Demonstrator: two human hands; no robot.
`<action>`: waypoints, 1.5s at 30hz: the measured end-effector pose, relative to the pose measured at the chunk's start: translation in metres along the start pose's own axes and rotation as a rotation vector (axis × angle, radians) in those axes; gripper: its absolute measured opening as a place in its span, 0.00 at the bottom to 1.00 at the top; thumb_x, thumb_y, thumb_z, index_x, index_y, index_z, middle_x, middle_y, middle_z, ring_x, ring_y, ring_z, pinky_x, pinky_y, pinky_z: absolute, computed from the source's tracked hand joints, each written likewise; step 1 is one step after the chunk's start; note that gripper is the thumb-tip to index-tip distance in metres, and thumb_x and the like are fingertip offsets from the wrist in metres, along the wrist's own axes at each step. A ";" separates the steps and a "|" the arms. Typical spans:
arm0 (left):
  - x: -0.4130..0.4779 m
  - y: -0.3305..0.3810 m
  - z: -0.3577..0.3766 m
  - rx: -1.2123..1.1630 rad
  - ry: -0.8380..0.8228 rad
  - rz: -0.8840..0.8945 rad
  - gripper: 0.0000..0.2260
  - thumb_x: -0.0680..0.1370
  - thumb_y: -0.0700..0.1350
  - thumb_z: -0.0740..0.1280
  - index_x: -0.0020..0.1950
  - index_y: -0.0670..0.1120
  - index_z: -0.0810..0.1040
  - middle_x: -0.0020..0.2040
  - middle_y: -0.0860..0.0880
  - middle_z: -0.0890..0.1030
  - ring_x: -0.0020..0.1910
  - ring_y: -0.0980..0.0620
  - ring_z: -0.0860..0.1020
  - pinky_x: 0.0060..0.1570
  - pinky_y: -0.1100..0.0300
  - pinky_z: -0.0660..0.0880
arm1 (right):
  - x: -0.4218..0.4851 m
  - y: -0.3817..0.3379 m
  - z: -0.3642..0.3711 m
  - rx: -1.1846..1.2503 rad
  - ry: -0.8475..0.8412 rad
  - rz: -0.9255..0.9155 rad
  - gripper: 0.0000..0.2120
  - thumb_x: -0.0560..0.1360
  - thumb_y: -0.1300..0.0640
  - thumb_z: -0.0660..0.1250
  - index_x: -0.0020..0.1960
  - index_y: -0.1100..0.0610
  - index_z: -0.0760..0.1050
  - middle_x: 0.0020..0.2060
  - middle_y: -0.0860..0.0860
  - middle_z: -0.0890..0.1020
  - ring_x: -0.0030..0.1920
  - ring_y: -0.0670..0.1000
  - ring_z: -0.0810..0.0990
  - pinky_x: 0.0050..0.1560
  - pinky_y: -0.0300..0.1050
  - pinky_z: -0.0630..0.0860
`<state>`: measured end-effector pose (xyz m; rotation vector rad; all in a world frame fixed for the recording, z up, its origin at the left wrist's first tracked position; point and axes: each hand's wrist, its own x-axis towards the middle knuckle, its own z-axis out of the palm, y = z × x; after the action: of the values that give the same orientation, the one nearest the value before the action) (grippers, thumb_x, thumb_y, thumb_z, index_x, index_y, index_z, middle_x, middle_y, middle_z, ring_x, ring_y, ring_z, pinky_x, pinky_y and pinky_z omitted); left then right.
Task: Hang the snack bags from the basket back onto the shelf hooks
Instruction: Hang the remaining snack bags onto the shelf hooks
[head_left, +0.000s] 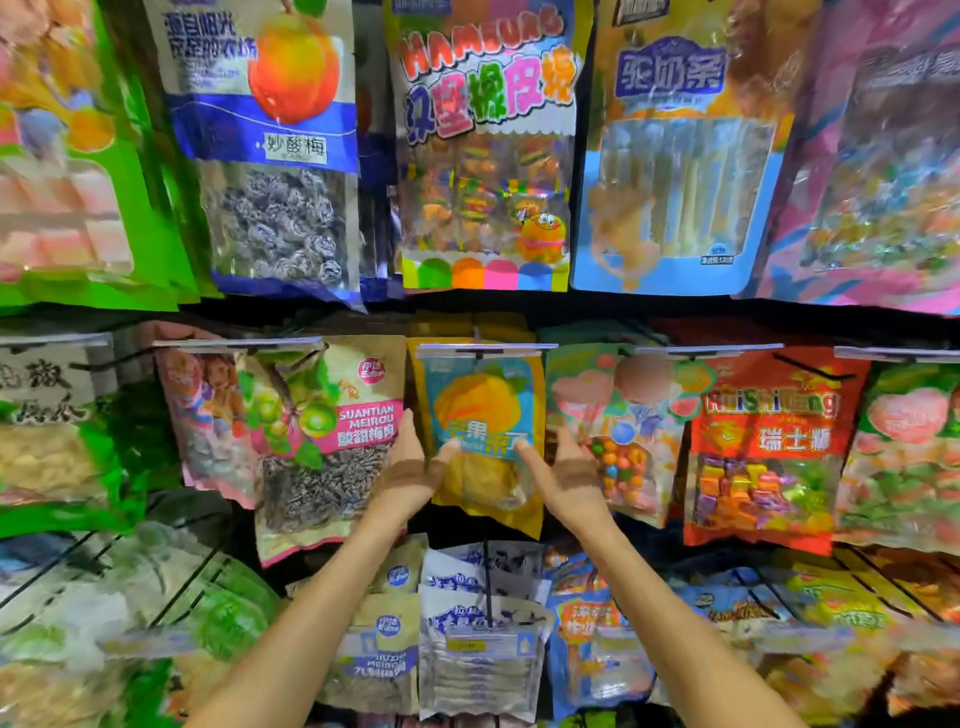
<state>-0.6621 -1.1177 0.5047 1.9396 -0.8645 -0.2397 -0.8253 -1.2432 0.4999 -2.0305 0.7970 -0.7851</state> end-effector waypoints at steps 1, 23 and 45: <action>0.001 -0.001 0.004 -0.008 0.018 0.016 0.40 0.79 0.57 0.66 0.81 0.44 0.46 0.81 0.45 0.53 0.78 0.45 0.57 0.75 0.51 0.57 | 0.004 0.005 0.003 0.068 0.001 0.004 0.33 0.76 0.36 0.65 0.71 0.58 0.67 0.66 0.52 0.77 0.67 0.54 0.74 0.64 0.47 0.73; 0.027 -0.027 0.016 -0.055 0.283 0.054 0.15 0.78 0.54 0.70 0.46 0.43 0.70 0.36 0.46 0.72 0.31 0.49 0.67 0.31 0.53 0.65 | 0.048 0.006 0.024 -0.063 0.137 -0.048 0.24 0.78 0.42 0.66 0.61 0.62 0.75 0.33 0.52 0.77 0.32 0.50 0.74 0.32 0.46 0.67; 0.000 -0.021 -0.006 -0.309 0.058 -0.061 0.21 0.77 0.53 0.71 0.66 0.47 0.72 0.60 0.45 0.80 0.54 0.47 0.81 0.45 0.57 0.80 | 0.018 0.001 0.013 -0.099 -0.090 0.133 0.17 0.80 0.41 0.60 0.47 0.56 0.70 0.40 0.51 0.71 0.49 0.55 0.72 0.38 0.41 0.66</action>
<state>-0.6491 -1.1070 0.4902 1.6772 -0.6863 -0.3312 -0.8051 -1.2514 0.4971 -2.0602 0.9250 -0.5854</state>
